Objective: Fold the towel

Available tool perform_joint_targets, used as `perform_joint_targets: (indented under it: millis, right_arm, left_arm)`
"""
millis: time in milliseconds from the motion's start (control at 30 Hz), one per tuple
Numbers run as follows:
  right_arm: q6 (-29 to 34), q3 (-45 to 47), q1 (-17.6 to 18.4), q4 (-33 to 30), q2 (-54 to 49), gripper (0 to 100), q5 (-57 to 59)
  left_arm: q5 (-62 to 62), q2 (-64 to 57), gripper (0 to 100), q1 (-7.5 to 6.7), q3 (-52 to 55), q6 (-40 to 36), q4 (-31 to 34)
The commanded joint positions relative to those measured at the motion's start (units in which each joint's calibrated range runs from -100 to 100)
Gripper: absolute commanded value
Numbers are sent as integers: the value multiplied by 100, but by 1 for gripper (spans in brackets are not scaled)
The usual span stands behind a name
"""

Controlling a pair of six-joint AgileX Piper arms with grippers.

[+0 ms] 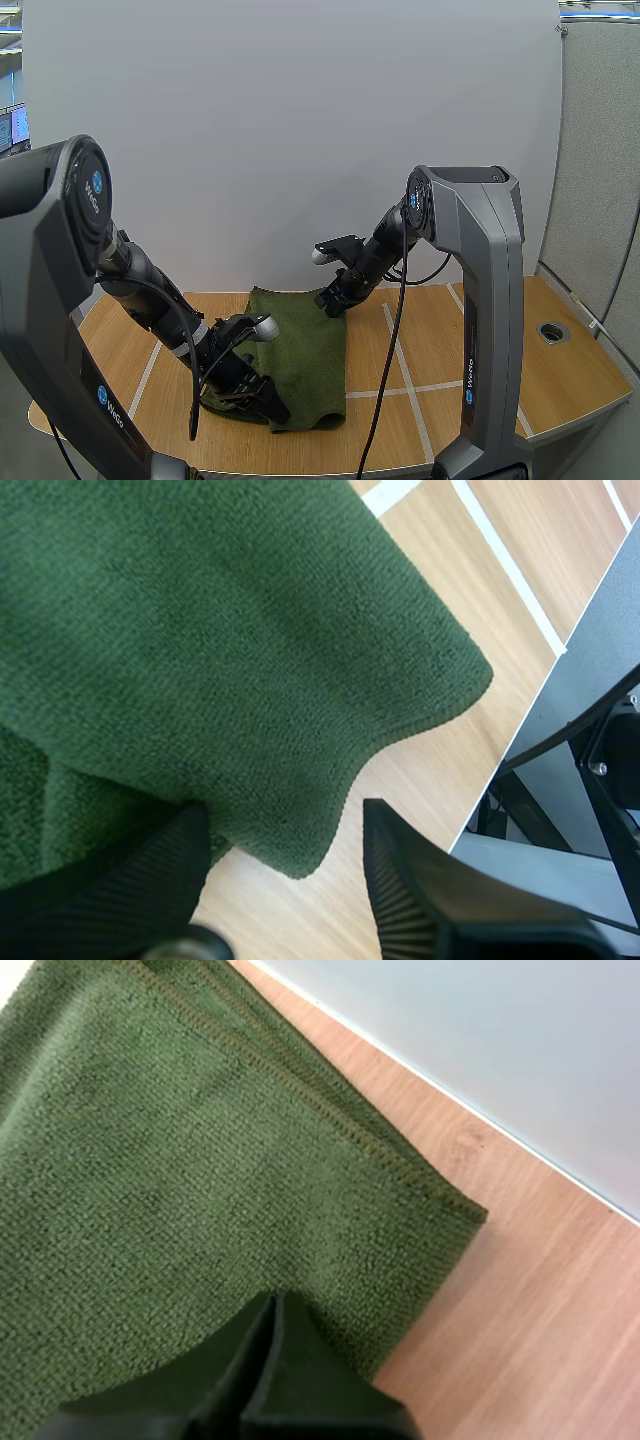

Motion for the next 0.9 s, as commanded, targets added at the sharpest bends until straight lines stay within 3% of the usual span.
perform_joint_targets:
  millis: [0, 133, 200, 333, 400, 500, 700, 867]
  right_arm:
    - [-34, 21, -26, 29, -93, 0, -68]
    - [-34, 21, -26, 53, -93, 0, -65]
    - [-34, 21, -26, 53, -93, 0, -65]
    - [-34, 21, -26, 78, -93, 0, -65]
    - [-34, 21, -26, 78, -93, 0, -65]
    - [-34, 21, -26, 78, -93, 0, -65]
    - [-34, 21, -26, 78, -93, 0, -65]
    - [-34, 21, -26, 78, -93, 0, -65]
  left_arm:
    - [70, 19, 75, -17, -29, 66, -101]
    - [70, 19, 73, -17, -29, 66, -101]
    - [70, 19, 66, -17, -29, 74, -101]
    - [128, 19, 35, -17, -29, 74, -101]
    - [191, 19, 27, -17, -29, 74, -101]
    - [250, 19, 0, -17, -29, 117, -101]
    - [328, 19, 0, -17, -29, 147, -129]
    - [1092, 19, 3, -17, -29, 94, -170]
